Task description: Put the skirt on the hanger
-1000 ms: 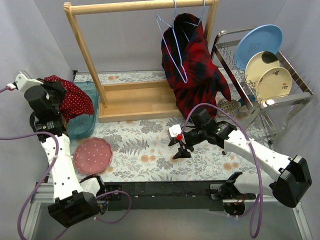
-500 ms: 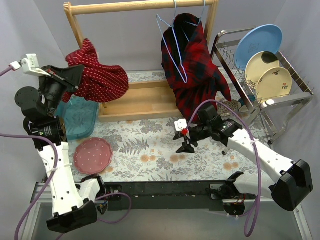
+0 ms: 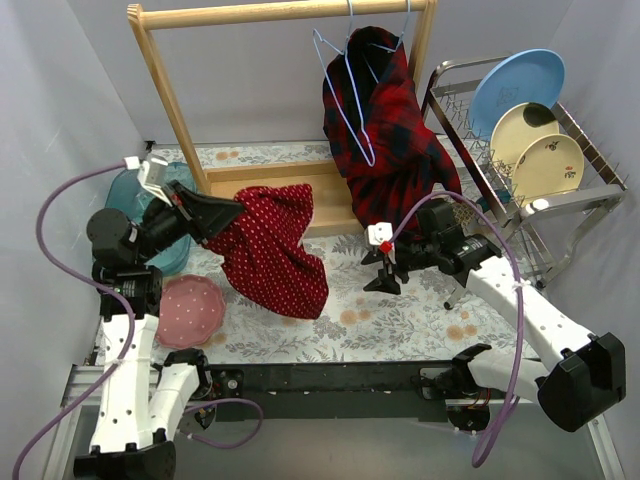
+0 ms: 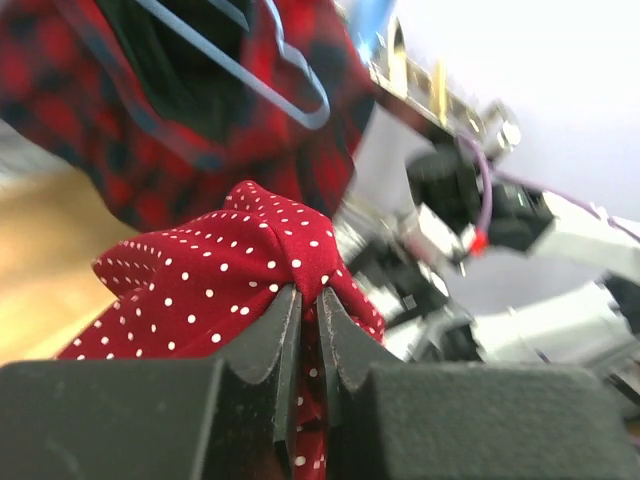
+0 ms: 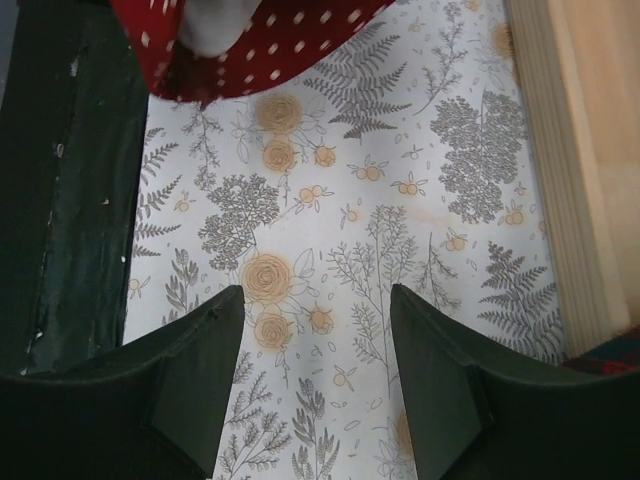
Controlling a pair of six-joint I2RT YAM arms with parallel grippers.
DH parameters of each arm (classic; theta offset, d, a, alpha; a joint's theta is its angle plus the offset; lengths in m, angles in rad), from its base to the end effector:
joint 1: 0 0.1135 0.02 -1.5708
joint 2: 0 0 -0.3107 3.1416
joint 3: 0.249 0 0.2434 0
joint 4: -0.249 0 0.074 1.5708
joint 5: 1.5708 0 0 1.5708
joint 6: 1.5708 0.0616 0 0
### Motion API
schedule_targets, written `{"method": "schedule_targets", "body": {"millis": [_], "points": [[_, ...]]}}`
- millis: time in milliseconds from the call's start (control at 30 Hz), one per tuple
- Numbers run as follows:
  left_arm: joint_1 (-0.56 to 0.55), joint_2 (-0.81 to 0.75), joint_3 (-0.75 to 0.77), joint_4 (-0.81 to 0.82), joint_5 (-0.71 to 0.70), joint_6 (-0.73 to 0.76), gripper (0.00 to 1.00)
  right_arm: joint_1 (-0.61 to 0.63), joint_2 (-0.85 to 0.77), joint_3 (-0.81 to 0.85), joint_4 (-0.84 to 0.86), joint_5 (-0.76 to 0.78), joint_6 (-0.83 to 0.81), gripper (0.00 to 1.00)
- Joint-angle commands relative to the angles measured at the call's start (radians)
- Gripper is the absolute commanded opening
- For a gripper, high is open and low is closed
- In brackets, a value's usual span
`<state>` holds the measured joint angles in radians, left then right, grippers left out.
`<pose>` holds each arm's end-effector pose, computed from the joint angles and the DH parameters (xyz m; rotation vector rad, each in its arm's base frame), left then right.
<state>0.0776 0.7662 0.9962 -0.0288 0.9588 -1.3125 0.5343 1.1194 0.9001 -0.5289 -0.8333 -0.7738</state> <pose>0.1229 -0.0410 0.4630 -0.2160 1.6759 -1.6147 0.1595 0.1474 0.3218 -1.6094 1.4290 0.8184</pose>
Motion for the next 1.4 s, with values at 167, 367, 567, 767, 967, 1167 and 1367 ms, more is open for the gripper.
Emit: {"method": "schedule_targets", "body": {"millis": [167,367,567,767,967,1167,1367], "points": [[-0.186,-0.059,-0.263,-0.02,0.002,0.013,0.0,-0.08,0.002,0.003,-0.014,-0.044,-0.021,0.68],[-0.297,-0.001,-0.353,-0.123,-0.141,0.006,0.1,-0.089,0.028,-0.001,-0.01,-0.036,-0.022,0.68],[-0.447,0.097,-0.328,-0.282,-0.357,0.071,0.54,-0.091,0.046,-0.01,-0.011,-0.026,-0.024,0.68],[-0.447,0.018,-0.229,-0.442,-0.649,0.114,0.81,-0.091,0.068,-0.015,-0.011,-0.05,-0.032,0.68],[-0.446,-0.05,-0.283,-0.52,-0.856,0.03,0.88,-0.063,0.086,-0.012,-0.02,-0.089,-0.042,0.68],[-0.447,-0.1,-0.366,-0.542,-0.847,-0.059,0.86,0.099,0.137,-0.01,0.095,0.006,0.074,0.67],[-0.447,-0.062,-0.386,-0.575,-0.813,-0.119,0.83,0.289,0.226,0.029,0.231,0.255,0.203,0.65]]}}
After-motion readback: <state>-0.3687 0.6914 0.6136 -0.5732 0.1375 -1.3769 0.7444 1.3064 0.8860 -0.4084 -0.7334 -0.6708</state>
